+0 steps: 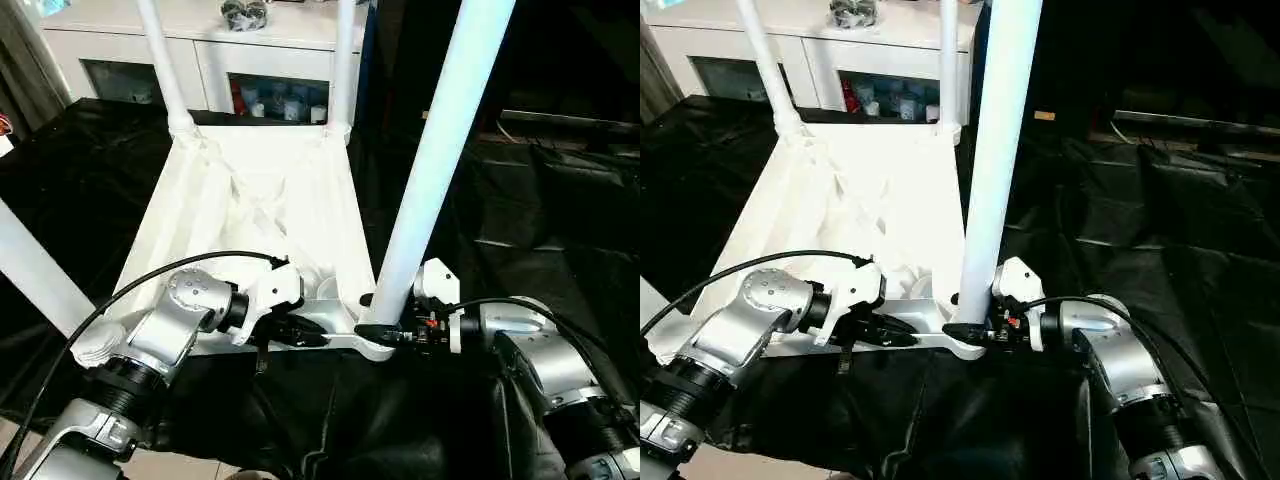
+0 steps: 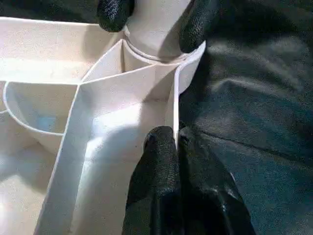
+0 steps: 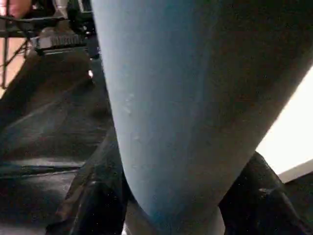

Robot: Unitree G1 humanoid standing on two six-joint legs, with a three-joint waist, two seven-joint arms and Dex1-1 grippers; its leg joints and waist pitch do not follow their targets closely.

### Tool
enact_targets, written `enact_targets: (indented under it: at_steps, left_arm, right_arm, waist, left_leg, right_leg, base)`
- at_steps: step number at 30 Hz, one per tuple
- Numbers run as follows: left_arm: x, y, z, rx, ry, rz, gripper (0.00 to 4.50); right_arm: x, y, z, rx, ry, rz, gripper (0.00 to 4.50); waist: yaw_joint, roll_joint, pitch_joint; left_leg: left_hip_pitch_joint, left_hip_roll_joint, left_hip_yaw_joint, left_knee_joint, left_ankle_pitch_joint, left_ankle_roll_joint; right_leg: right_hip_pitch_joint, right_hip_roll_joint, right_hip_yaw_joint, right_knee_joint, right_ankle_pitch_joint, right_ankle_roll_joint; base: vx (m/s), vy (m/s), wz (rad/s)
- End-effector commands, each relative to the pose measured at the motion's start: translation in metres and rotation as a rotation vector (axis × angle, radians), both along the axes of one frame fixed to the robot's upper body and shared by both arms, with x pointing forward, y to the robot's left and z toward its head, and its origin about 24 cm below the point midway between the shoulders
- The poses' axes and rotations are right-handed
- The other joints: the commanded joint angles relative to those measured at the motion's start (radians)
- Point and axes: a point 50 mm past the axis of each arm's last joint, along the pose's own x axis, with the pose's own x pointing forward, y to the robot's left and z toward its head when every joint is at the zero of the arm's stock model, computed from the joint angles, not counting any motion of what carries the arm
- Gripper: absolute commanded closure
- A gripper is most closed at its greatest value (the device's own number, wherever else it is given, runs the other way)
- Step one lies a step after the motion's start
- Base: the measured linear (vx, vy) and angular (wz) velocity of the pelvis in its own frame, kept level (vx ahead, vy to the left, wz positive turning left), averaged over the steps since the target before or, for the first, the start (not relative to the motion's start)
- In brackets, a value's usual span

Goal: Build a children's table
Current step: Rotate leg to tighten

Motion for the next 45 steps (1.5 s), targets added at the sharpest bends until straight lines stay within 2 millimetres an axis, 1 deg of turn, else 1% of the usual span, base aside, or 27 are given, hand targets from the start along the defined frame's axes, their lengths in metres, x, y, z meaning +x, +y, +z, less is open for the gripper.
enact_targets:
  at_steps: [1, 2, 3, 4, 6, 7, 10, 11, 13, 14, 16, 18, 20, 21, 23, 25, 27, 29, 30, 31, 34, 37, 38, 40, 42, 44, 45]
  left_arm:
    - [0.015, -0.008, 0.009, -0.01, -0.092, 0.109, 4.5]
    - [0.015, -0.008, 0.009, -0.01, -0.092, 0.109, 4.5]
    - [0.021, -0.013, 0.009, -0.013, -0.112, 0.181, 4.5]
    - [0.025, -0.018, 0.01, -0.017, -0.126, 0.247, 4.5]
    - [0.026, -0.02, 0.01, -0.017, -0.128, 0.259, 4.5]
    - [0.031, -0.03, 0.011, -0.028, -0.137, 0.346, 4.5]
    - [0.033, -0.054, 0.011, -0.067, -0.123, 0.454, 4.5]
    - [0.032, -0.059, 0.011, -0.073, -0.121, 0.463, 4.5]
    - [0.03, -0.074, 0.008, -0.082, -0.126, 0.453, 4.5]
    - [0.03, -0.074, 0.008, -0.082, -0.126, 0.453, 4.5]
    - [0.028, -0.079, 0.007, -0.078, -0.134, 0.438, 4.5]
    - [0.027, -0.082, 0.008, -0.082, -0.134, 0.428, 4.5]
    - [0.026, -0.082, 0.01, -0.086, -0.142, 0.419, 4.5]
    - [0.025, -0.081, 0.01, -0.09, -0.137, 0.413, 4.5]
    - [0.024, -0.076, 0.012, -0.099, -0.145, 0.39, 4.5]
    - [0.023, -0.072, 0.011, -0.094, -0.143, 0.376, 4.5]
    - [0.022, -0.064, 0.011, -0.093, -0.144, 0.339, 4.5]
    - [0.021, -0.061, 0.012, -0.091, -0.142, 0.328, 4.5]
    - [0.021, -0.061, 0.012, -0.091, -0.142, 0.328, 4.5]
    - [0.019, -0.054, 0.011, -0.091, -0.125, 0.302, 4.5]
    - [0.015, -0.037, 0.012, -0.08, -0.128, 0.212, 4.5]
    - [0.011, -0.031, 0.014, -0.094, -0.116, 0.151, 4.5]
    - [0.01, -0.029, 0.014, -0.097, -0.104, 0.134, 4.5]
    - [0.009, -0.024, 0.014, -0.085, -0.093, 0.107, 4.5]
    - [0.009, -0.021, 0.014, -0.073, -0.092, 0.09, 4.5]
    - [0.01, -0.017, 0.014, -0.068, -0.086, 0.081, 4.5]
    - [0.01, -0.015, 0.014, -0.063, -0.085, 0.072, 4.5]
  right_arm:
    - [0.0, 0.01, -0.014, -0.015, 0.039, -0.075, 2.54]
    - [0.0, 0.01, -0.014, -0.015, 0.039, -0.075, 2.54]
    - [0.007, 0.013, -0.019, -0.01, 0.034, -0.197, 2.54]
    - [0.014, 0.015, -0.024, -0.011, 0.033, -0.312, 2.55]
    - [0.016, 0.016, -0.025, -0.012, 0.032, -0.332, 2.55]
    - [0.023, 0.021, -0.032, -0.009, 0.036, -0.477, 2.55]
    - [0.033, 0.035, -0.037, 0.027, 0.062, -0.683, 2.55]
    - [0.035, 0.038, -0.038, 0.036, 0.066, -0.718, 2.55]
    - [0.039, 0.055, -0.033, 0.091, 0.081, -0.759, 2.55]
    - [0.039, 0.055, -0.033, 0.091, 0.081, -0.759, 2.55]
    - [0.04, 0.065, -0.03, 0.102, 0.064, -0.735, 2.55]
    - [0.04, 0.07, -0.026, 0.12, 0.039, -0.693, 1.99]
    - [0.042, 0.069, -0.023, 0.152, 0.054, -0.693, 1.8]
    - [0.042, 0.067, -0.022, 0.163, 0.063, -0.679, 1.66]
    - [0.042, 0.06, -0.019, 0.143, 0.029, -0.639, 1.5]
    - [0.044, 0.054, -0.017, 0.115, -0.013, -0.627, 1.3]
    - [0.045, 0.043, -0.013, 0.083, -0.057, -0.581, 1.3]
    - [0.044, 0.04, -0.012, 0.086, -0.055, -0.554, 1.3]
    - [0.044, 0.04, -0.012, 0.086, -0.055, -0.554, 1.3]
    - [0.043, 0.033, -0.009, 0.075, -0.061, -0.493, 1.3]
    - [0.033, 0.018, -0.005, 0.048, -0.055, -0.314, 1.3]
    - [0.027, 0.013, -0.003, 0.041, -0.044, -0.223, 1.3]
    - [0.024, 0.011, -0.002, 0.041, -0.038, -0.187, 1.3]
    - [0.019, 0.008, -0.001, 0.04, -0.019, -0.128, 1.3]
    - [0.016, 0.005, 0.0, 0.037, -0.005, -0.087, 1.3]
    - [0.01, 0.002, -0.001, 0.022, 0.015, -0.023, 1.3]
    - [0.008, 0.001, -0.001, 0.013, 0.018, -0.005, 1.3]
  waist:
    - [-0.01, -0.003, -0.057]
    - [-0.011, -0.003, -0.056]
    - [-0.013, -0.005, -0.056]
    - [-0.022, -0.004, -0.054]
    - [-0.034, -0.005, -0.052]
    - [-0.041, 0.0, -0.052]
    - [-0.065, -0.006, -0.052]
    - [-0.069, -0.007, -0.052]
    - [-0.078, -0.009, -0.053]
    - [-0.077, -0.008, -0.053]
    - [-0.077, -0.009, -0.053]
    - [-0.075, -0.01, -0.053]
    - [-0.077, -0.009, -0.052]
    - [-0.078, -0.015, -0.051]
    - [-0.076, -0.013, -0.052]
    - [-0.075, -0.016, -0.054]
    - [-0.075, -0.015, -0.055]
    - [-0.074, -0.016, -0.057]
    - [-0.074, -0.016, -0.057]
    - [-0.07, -0.016, -0.059]
    - [-0.063, -0.013, -0.062]
    - [-0.057, -0.011, -0.065]
    - [-0.051, -0.01, -0.068]
    - [-0.044, -0.01, -0.068]
    - [-0.036, -0.006, -0.067]
    - [-0.029, -0.009, -0.064]
    - [-0.026, -0.006, -0.064]
  left_leg:
    - [0.02, 0.061, -0.025, -0.082, -0.253, 0.023]
    - [0.022, 0.059, -0.027, -0.082, -0.272, 0.014]
    - [0.024, 0.057, -0.031, -0.083, -0.299, 0.002]
    - [0.024, 0.057, -0.031, -0.085, -0.314, -0.011]
    - [0.024, 0.054, -0.039, -0.085, -0.358, -0.032]
    - [0.021, 0.054, -0.042, -0.087, -0.366, -0.036]
    - [0.02, 0.05, -0.047, -0.083, -0.398, -0.038]
    - [0.017, 0.048, -0.049, -0.084, -0.393, -0.03]
    - [0.016, 0.048, -0.047, -0.083, -0.393, -0.016]
    - [0.021, 0.046, -0.045, -0.082, -0.396, -0.008]
    - [0.02, 0.045, -0.044, -0.081, -0.397, 0.002]
    - [0.019, 0.047, -0.043, -0.082, -0.393, 0.007]
    - [0.017, 0.048, -0.043, -0.084, -0.398, 0.01]
    - [0.017, 0.048, -0.042, -0.084, -0.4, 0.012]
    - [0.019, 0.049, -0.042, -0.083, -0.399, 0.013]
    - [0.013, 0.051, -0.042, -0.085, -0.382, 0.016]
    - [0.009, 0.052, -0.041, -0.086, -0.357, 0.017]
    - [0.008, 0.053, -0.037, -0.084, -0.326, 0.032]
    - [0.008, 0.053, -0.037, -0.084, -0.326, 0.032]
    - [0.01, 0.054, -0.034, -0.081, -0.299, 0.04]
    - [0.011, 0.056, -0.03, -0.078, -0.26, 0.062]
    - [0.011, 0.058, -0.026, -0.074, -0.205, 0.086]
    - [0.01, 0.058, -0.027, -0.072, -0.174, 0.094]
    - [0.015, 0.06, -0.024, -0.071, -0.144, 0.105]
    - [0.016, 0.061, -0.024, -0.071, -0.142, 0.107]
    - [0.016, 0.061, -0.022, -0.073, -0.17, 0.095]
    - [0.018, 0.062, -0.022, -0.073, -0.176, 0.089]
  right_leg:
    - [0.034, -0.06, 0.047, -0.067, -0.311, -0.216]
    - [0.034, -0.061, 0.046, -0.07, -0.343, -0.21]
    - [0.037, -0.065, 0.044, -0.077, -0.407, -0.187]
    - [0.03, -0.062, 0.045, -0.079, -0.429, -0.18]
    - [0.032, -0.063, 0.037, -0.086, -0.506, -0.154]
    - [0.033, -0.066, 0.037, -0.088, -0.527, -0.138]
    - [0.029, -0.066, 0.027, -0.1, -0.582, -0.118]
    - [0.032, -0.065, 0.024, -0.105, -0.587, -0.107]
    - [0.027, -0.063, 0.027, -0.107, -0.566, -0.11]
    - [0.023, -0.062, 0.027, -0.11, -0.567, -0.109]
    - [0.022, -0.062, 0.028, -0.109, -0.563, -0.114]
    - [0.022, -0.062, 0.029, -0.109, -0.559, -0.111]
    - [0.022, -0.061, 0.03, -0.107, -0.549, -0.114]
    - [0.022, -0.06, 0.029, -0.108, -0.552, -0.114]
    - [0.021, -0.061, 0.03, -0.107, -0.551, -0.117]
    - [0.024, -0.063, 0.033, -0.103, -0.526, -0.123]
    - [0.027, -0.062, 0.035, -0.096, -0.479, -0.138]
    - [0.031, -0.063, 0.039, -0.088, -0.413, -0.167]
    - [0.031, -0.063, 0.039, -0.088, -0.413, -0.167]
    - [0.033, -0.062, 0.04, -0.083, -0.37, -0.188]
    - [0.035, -0.059, 0.042, -0.073, -0.29, -0.216]
    - [0.037, -0.058, 0.044, -0.06, -0.2, -0.244]
    - [0.043, -0.058, 0.043, -0.053, -0.159, -0.257]
    - [0.04, -0.057, 0.044, -0.048, -0.119, -0.274]
    - [0.042, -0.057, 0.044, -0.046, -0.114, -0.279]
    - [0.042, -0.057, 0.043, -0.051, -0.147, -0.273]
    - [0.042, -0.058, 0.043, -0.051, -0.159, -0.27]
  base:
    - [0.0, 0.0, 0.0]
    - [0.0, 0.0, 0.0]
    - [0.0, 0.0, 0.0]
    - [0.0, 0.0, 0.0]
    - [-0.065, 0.0, -0.05]
    - [-0.051, 0.008, -0.07]
    - [0.0, 0.0, 0.0]
    - [0.0, 0.0, 0.0]
    - [0.0, 0.0, 0.0]
    - [0.0, 0.0, 0.0]
    - [0.0, 0.0, 0.0]
    - [0.0, 0.0, 0.0]
    - [0.0, 0.0, 0.0]
    - [0.0, 0.0, 0.0]
    - [0.0, 0.0, 0.0]
    - [0.0, 0.0, 0.0]
    - [0.0, 0.0, 0.0]
    - [0.0, 0.0, 0.0]
    - [0.0, 0.0, 0.0]
    - [0.0, 0.0, 0.0]
    - [0.0, 0.0, 0.0]
    - [0.0, 0.0, 0.0]
    - [0.0, 0.0, 0.0]
    - [0.0, 0.0, 0.0]
    - [0.0, 0.0, 0.0]
    - [0.0, 0.0, 0.0]
    - [0.0, 0.0, 0.0]
